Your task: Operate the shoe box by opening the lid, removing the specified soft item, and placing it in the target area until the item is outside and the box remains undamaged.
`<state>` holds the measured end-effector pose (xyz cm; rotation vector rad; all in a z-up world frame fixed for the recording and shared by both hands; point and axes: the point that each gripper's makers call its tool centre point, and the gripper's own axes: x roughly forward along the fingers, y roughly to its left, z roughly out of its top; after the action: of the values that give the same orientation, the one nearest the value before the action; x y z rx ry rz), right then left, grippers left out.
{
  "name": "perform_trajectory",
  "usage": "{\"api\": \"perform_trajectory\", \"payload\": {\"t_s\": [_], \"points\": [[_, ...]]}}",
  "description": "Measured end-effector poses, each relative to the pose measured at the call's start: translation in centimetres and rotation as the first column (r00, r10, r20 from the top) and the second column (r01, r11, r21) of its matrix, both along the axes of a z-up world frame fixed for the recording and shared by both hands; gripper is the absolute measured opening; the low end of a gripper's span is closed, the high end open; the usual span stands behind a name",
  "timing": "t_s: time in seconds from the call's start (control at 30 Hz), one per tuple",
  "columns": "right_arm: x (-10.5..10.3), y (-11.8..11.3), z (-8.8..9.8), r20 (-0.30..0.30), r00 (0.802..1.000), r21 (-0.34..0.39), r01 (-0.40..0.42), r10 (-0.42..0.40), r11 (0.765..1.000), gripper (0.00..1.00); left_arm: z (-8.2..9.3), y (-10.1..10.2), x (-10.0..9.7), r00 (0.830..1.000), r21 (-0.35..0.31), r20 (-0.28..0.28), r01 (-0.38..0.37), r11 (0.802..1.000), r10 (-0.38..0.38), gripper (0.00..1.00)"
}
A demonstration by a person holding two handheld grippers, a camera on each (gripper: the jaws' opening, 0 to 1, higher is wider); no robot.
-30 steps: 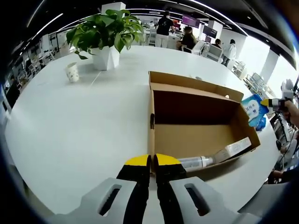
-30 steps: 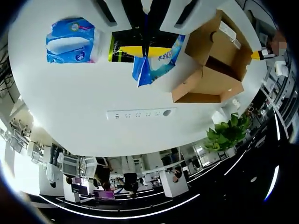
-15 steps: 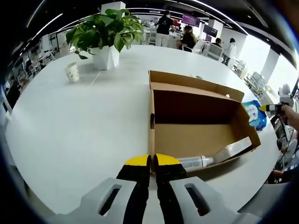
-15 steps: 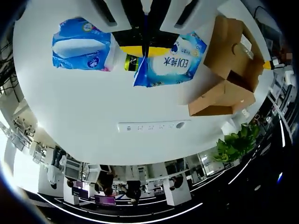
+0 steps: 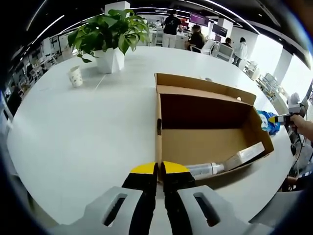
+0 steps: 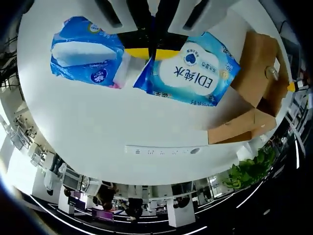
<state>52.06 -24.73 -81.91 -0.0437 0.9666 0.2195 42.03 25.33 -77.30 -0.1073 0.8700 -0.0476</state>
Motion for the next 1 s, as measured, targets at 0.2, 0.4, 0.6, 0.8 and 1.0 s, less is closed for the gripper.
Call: {"api": "perform_trajectory", "payload": {"t_s": [0.2, 0.4, 0.6, 0.8, 1.0], "points": [[-0.3, 0.0, -0.3, -0.009, 1.000, -0.016, -0.013, 0.012, 1.000, 0.00, 0.1, -0.2, -0.2, 1.000, 0.003, -0.001, -0.001, 1.000, 0.001, 0.01], [-0.5, 0.1, -0.4, -0.011, 1.000, -0.029, -0.024, 0.024, 0.999, 0.00, 0.1, -0.3, -0.3, 1.000, 0.002, -0.004, -0.009, 1.000, 0.009, 0.01], [-0.3, 0.3, -0.3, -0.007, 0.999, -0.045, -0.047, 0.047, 0.998, 0.00, 0.2, -0.3, -0.4, 1.000, 0.006, -0.002, -0.012, 1.000, 0.012, 0.01], [0.1, 0.2, -0.2, -0.016, 0.999, -0.045, -0.048, 0.048, 0.998, 0.00, 0.2, -0.4, -0.5, 1.000, 0.005, -0.005, -0.009, 1.000, 0.009, 0.01], [0.0, -0.3, 0.5, -0.008, 0.997, -0.047, -0.074, 0.074, 0.996, 0.00, 0.1, -0.3, -0.4, 1.000, -0.001, -0.007, -0.006, 1.000, 0.006, 0.01]]}}
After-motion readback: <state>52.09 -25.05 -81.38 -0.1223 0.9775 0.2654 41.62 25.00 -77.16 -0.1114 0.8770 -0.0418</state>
